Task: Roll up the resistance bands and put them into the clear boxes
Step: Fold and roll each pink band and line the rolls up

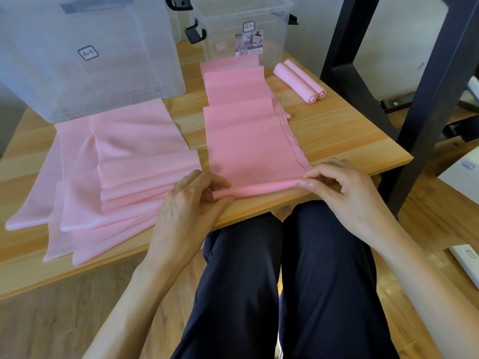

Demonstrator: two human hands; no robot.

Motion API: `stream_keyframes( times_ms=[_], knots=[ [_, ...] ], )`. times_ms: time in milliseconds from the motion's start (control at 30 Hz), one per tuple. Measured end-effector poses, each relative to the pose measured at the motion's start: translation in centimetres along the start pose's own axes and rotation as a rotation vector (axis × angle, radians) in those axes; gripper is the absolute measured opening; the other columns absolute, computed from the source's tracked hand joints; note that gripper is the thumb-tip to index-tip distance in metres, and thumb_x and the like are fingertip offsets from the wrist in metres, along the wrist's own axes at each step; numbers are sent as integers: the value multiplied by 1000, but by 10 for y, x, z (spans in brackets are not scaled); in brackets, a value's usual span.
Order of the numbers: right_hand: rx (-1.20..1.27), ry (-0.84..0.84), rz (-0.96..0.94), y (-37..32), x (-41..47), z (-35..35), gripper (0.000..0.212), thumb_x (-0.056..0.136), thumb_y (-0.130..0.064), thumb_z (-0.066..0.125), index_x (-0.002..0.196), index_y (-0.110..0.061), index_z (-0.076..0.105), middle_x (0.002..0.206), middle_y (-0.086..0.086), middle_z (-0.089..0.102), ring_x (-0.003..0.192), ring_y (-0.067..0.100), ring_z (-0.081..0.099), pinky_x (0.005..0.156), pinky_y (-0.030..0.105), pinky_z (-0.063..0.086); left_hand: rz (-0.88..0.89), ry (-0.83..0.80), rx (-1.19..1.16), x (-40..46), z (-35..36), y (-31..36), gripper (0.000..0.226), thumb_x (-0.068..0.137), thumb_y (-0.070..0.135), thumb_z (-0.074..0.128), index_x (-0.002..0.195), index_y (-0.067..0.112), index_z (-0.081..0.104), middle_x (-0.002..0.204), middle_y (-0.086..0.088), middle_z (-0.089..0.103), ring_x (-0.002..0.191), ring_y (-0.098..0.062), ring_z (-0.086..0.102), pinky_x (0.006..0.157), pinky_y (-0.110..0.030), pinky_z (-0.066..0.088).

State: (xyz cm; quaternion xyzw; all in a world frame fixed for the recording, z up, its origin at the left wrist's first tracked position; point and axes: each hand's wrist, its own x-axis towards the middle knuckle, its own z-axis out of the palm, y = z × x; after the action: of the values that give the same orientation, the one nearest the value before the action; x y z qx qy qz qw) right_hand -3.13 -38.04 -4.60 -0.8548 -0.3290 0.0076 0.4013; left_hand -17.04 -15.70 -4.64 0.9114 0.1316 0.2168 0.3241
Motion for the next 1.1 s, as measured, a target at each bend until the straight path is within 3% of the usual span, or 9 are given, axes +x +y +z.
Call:
stream_keyframes(
  times_ms=[133, 267, 367, 533, 633, 767, 900, 1000, 1100],
  knots=[
    [30, 26, 17, -5, 0, 0, 26, 90, -39, 59, 88, -16, 70, 82, 0, 62, 83, 17, 53, 73, 28, 42, 4, 13, -17, 3, 1, 3, 8, 91, 38, 65, 92, 31, 68, 89, 18, 58, 84, -6, 56, 68, -17, 43],
    [139, 39, 76, -12, -1, -1, 24, 94, -38, 57, 89, -18, 68, 55, 0, 61, 49, 7, 51, 50, 14, 36, 2, 4, -54, 4, 2, 6, 8, 95, 34, 61, 93, 27, 65, 90, 15, 57, 83, -9, 56, 68, -19, 43],
    [307, 31, 157, -18, -1, -2, 22, 96, -38, 56, 94, -19, 66, 61, 2, 69, 38, 15, 50, 46, 26, 44, -8, -3, -115, 3, 1, 10, 5, 95, 29, 61, 92, 26, 64, 89, 15, 59, 82, -7, 60, 67, -11, 43],
    [758, -12, 325, -28, 2, 4, 27, 82, -29, 71, 97, -8, 66, 85, 9, 75, 59, 21, 68, 50, 27, 56, -69, 13, -203, 5, -1, 14, 5, 92, 28, 65, 91, 33, 64, 93, 16, 63, 87, -2, 63, 71, -8, 44],
    [862, 6, 347, -31, 6, 7, 30, 78, -24, 73, 98, -2, 67, 80, 5, 74, 75, 25, 74, 62, 26, 61, -68, 42, -246, 7, -1, 16, 8, 91, 27, 68, 96, 33, 66, 101, 17, 64, 96, -1, 64, 78, -9, 46],
    [917, 33, 347, -36, 12, 3, 26, 83, -19, 71, 100, -1, 66, 82, 11, 75, 79, 26, 75, 64, 23, 60, -135, 80, -417, 1, -5, 19, 21, 92, 16, 68, 109, 28, 64, 116, 12, 64, 102, -2, 66, 83, -14, 51],
    [947, 68, 336, -38, 20, -2, 20, 83, -18, 71, 97, -3, 66, 87, 15, 75, 79, 27, 75, 64, 23, 60, -227, 140, -561, -8, -15, 23, 31, 92, 15, 66, 119, 26, 56, 97, 2, 70, 85, -9, 71, 73, -16, 53],
    [970, 84, 324, -39, 25, -5, 23, 82, -19, 71, 98, -4, 65, 86, 15, 75, 79, 26, 75, 65, 24, 61, -348, -9, -657, -9, -20, 32, 18, 97, 18, 58, 115, 15, 58, 85, -3, 75, 78, -16, 74, 69, -20, 57],
    [1009, 91, 304, -41, 30, -6, 23, 80, -21, 72, 96, -5, 65, 87, 15, 75, 79, 26, 75, 66, 24, 60, -413, -249, -799, -3, -10, 36, 24, 99, 23, 51, 104, 6, 67, 96, -4, 77, 93, -18, 74, 81, -25, 59]
  ],
)
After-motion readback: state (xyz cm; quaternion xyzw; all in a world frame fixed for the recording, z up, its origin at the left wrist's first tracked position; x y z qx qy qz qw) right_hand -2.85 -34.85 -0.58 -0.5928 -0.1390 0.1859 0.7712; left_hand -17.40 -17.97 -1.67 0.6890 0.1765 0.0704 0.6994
